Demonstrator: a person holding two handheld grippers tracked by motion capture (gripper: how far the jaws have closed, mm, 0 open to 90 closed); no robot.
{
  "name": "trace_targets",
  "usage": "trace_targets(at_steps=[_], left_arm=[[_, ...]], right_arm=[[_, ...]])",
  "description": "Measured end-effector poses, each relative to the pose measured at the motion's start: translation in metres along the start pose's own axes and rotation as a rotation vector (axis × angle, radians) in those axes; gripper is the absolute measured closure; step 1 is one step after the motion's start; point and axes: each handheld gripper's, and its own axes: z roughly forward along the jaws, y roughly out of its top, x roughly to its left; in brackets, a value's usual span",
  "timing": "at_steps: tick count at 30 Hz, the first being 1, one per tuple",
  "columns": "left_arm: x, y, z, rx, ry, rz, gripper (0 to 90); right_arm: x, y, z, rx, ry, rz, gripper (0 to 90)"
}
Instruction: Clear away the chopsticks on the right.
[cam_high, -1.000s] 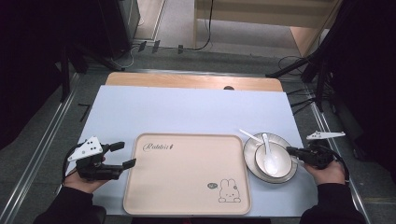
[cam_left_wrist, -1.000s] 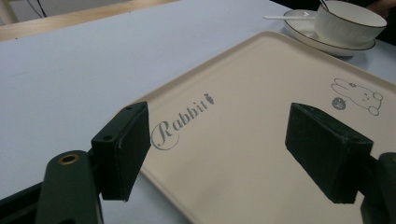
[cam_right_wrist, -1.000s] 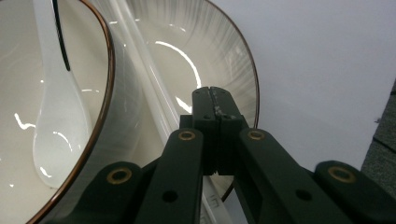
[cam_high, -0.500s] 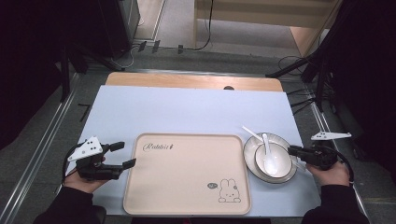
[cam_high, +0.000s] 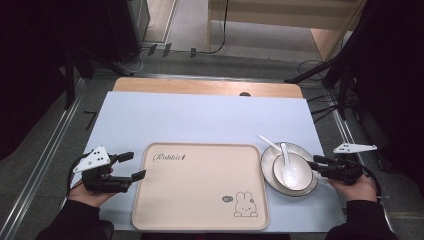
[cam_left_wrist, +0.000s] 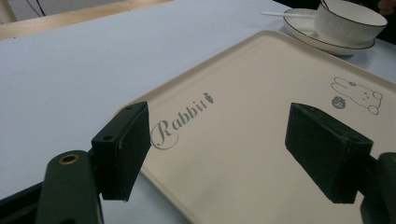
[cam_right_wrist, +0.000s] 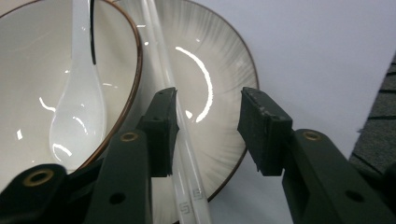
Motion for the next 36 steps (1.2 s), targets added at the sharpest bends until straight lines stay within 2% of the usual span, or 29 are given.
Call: trace_targets(at_steps=[5,12,15,23,28,33,35,36], left_arm=[[0.0,0.0,0.0,-0.001,-0.001,0.001,22.4],[0.0,0.0,0.001,-0.001,-0.001,-0.001,22.5],[0.0,0.0,0.001,-0.001,-0.003,-0.003,22.5],[0.0,0.0,0.001,0.0,-0.005,-0.002,22.6],[0.0,0.0,0.001,-0.001,-0.004,-0.002,22.7],[0.0,0.0,0.0,0.0,0.0,-0.001,22.8],[0.0,0.0,0.0,0.0,-0.001,-0.001,22.8],[0.0,0.0,0.0,0.0,-0.001,-0.002,22.8]], right_arm=[[0.001,0.001,0.002,0.017,0.025,-0.01,69.2],[-0.002,0.001,0.008,0.045,0.025,-0.025,78.1],[-0.004,0.001,0.011,0.05,0.047,-0.019,79.8],[-0.006,0.002,0.017,0.078,0.062,-0.015,83.6],[-0.007,0.003,0.017,0.079,0.066,0.01,84.6],[-0.008,0.008,0.011,0.077,0.067,0.083,85.0],[-0.008,0.01,0.009,0.077,0.062,0.095,85.0],[-0.008,0.011,0.005,0.069,0.051,0.124,85.0]])
